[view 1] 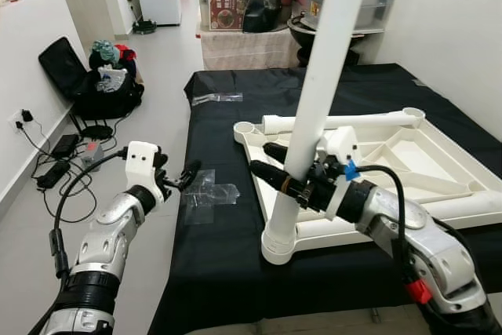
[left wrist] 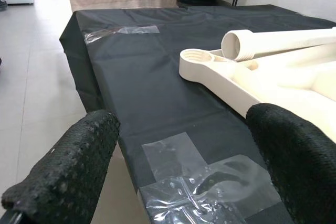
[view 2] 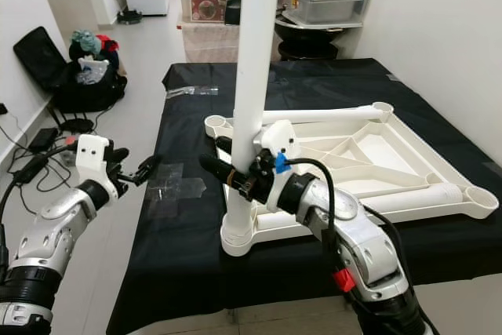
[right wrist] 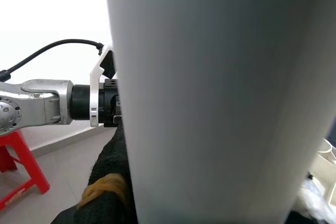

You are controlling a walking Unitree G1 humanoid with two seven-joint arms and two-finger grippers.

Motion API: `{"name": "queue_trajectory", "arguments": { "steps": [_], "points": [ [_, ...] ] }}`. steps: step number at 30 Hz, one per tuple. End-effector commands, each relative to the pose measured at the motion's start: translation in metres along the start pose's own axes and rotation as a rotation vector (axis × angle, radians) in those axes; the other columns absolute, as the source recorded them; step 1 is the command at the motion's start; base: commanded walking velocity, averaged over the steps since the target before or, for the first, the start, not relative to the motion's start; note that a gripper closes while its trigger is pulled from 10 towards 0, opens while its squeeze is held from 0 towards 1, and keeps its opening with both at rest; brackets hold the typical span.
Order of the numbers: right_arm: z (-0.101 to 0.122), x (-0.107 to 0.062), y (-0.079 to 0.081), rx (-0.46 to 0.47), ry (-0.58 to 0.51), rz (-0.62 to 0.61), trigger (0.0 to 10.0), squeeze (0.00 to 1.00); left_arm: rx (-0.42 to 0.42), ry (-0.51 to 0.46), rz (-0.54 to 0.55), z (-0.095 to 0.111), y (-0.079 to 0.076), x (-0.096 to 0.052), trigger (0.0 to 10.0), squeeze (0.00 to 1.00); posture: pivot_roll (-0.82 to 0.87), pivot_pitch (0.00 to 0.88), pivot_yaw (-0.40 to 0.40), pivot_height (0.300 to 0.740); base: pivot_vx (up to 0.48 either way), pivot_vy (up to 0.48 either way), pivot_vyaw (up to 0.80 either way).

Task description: Building children table

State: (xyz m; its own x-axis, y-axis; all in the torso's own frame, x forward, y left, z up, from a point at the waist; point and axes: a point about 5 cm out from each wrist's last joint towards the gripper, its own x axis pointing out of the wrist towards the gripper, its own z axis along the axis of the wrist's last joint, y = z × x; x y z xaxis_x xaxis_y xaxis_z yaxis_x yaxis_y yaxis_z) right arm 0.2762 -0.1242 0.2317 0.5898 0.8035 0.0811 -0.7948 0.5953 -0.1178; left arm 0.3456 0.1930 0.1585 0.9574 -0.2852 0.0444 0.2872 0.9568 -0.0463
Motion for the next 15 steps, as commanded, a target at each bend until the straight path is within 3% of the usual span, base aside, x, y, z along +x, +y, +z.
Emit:
{"name": "queue_trajectory", "arguments": {
  "steps": [1,4,5,9,10,11,15],
  "points": [
    [-0.014,-0.003,0.0,0.032,0.063,0.001,7.1,0.0,0.007,0.012,0.01,-0.003,0.002,-0.002,10.0,0.0,0.05,0.0,-0.028,0.74,0.0,0.0,0.0],
    [-0.015,-0.003,0.001,0.035,0.065,0.001,7.4,0.0,0.007,0.013,0.009,-0.004,0.002,-0.003,10.0,0.0,0.05,0.0,-0.029,0.74,0.0,0.0,0.0],
    [-0.018,-0.004,0.002,0.043,0.069,0.001,8.1,0.0,0.008,0.016,0.009,-0.005,0.002,-0.004,10.0,0.0,0.05,0.0,-0.029,0.74,0.0,0.0,0.0],
    [-0.02,-0.004,0.002,0.045,0.071,0.001,8.1,0.0,0.008,0.017,0.008,-0.005,0.002,-0.004,10.0,0.0,0.05,0.0,-0.029,0.74,0.0,0.0,0.0],
    [-0.022,-0.004,0.002,0.048,0.073,0.0,8.5,0.0,0.01,0.019,0.007,-0.005,0.002,-0.004,10.0,0.0,0.05,0.0,-0.028,0.74,0.0,0.0,0.0],
    [-0.024,-0.005,0.002,0.054,0.077,-0.003,9.8,0.0,0.012,0.021,0.004,-0.005,0.002,-0.004,10.0,0.0,0.05,0.0,-0.028,0.74,0.0,0.0,0.0],
    [-0.032,-0.006,0.004,0.071,0.089,-0.009,10.0,0.0,0.017,0.023,-0.002,-0.005,0.002,-0.002,10.0,0.0,0.05,0.0,-0.023,0.74,0.0,0.0,0.0]
  ]
}}
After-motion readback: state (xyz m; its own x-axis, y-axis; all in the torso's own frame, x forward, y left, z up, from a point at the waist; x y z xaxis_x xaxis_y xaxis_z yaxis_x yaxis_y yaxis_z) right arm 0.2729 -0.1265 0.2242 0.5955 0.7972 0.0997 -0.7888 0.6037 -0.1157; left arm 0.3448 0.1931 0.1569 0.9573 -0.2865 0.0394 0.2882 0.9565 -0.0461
